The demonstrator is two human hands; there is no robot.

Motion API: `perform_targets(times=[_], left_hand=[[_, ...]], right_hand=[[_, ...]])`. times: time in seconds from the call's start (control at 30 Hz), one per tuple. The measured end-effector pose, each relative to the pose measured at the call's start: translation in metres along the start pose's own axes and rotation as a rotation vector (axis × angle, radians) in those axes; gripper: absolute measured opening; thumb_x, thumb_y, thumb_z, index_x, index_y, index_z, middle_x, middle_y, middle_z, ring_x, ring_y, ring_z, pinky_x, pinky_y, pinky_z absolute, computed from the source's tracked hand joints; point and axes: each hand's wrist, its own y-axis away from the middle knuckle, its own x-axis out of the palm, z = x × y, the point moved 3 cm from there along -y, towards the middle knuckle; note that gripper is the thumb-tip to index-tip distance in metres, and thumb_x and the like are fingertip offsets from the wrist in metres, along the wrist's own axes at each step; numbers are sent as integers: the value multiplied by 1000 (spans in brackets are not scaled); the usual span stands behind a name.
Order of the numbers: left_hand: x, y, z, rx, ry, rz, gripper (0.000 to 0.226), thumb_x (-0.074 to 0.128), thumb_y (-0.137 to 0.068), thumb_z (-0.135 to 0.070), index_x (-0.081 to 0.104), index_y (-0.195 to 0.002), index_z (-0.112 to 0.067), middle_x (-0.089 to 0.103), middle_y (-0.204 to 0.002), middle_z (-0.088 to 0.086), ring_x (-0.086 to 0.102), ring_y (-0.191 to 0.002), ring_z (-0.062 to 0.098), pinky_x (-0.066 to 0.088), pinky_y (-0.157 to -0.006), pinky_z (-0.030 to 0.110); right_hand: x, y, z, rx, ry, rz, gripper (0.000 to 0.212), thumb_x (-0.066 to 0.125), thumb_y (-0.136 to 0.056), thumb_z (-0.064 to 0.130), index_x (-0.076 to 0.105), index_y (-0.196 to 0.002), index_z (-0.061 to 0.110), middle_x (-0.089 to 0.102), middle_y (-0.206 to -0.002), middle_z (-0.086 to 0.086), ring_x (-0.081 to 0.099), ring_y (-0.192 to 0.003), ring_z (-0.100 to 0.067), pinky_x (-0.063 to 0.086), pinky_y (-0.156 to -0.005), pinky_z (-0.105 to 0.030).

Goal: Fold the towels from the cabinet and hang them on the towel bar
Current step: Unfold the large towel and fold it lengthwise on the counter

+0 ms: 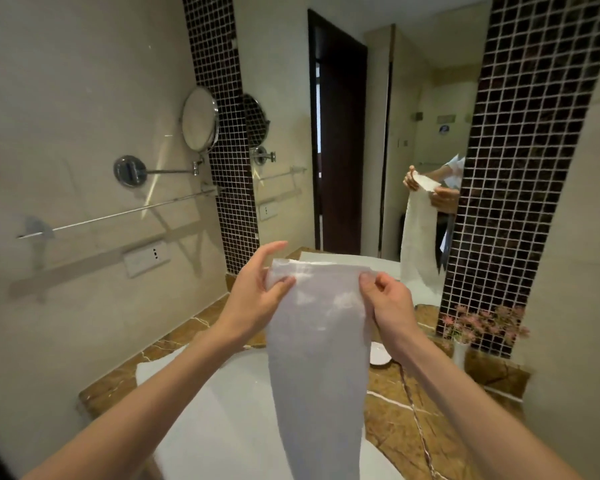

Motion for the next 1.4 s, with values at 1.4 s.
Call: perform_targets(times=[1.4], left_hand=[[-80, -5, -13, -127, 40, 34, 19, 65, -81, -22, 54, -65, -26, 58, -62, -5, 53, -57, 7, 41, -49, 19]], right_hand=[[45, -26, 49, -3, -245, 232, 12, 80, -65, 19, 75, -74, 13, 72, -84, -9, 71, -79, -22, 57, -59, -27]])
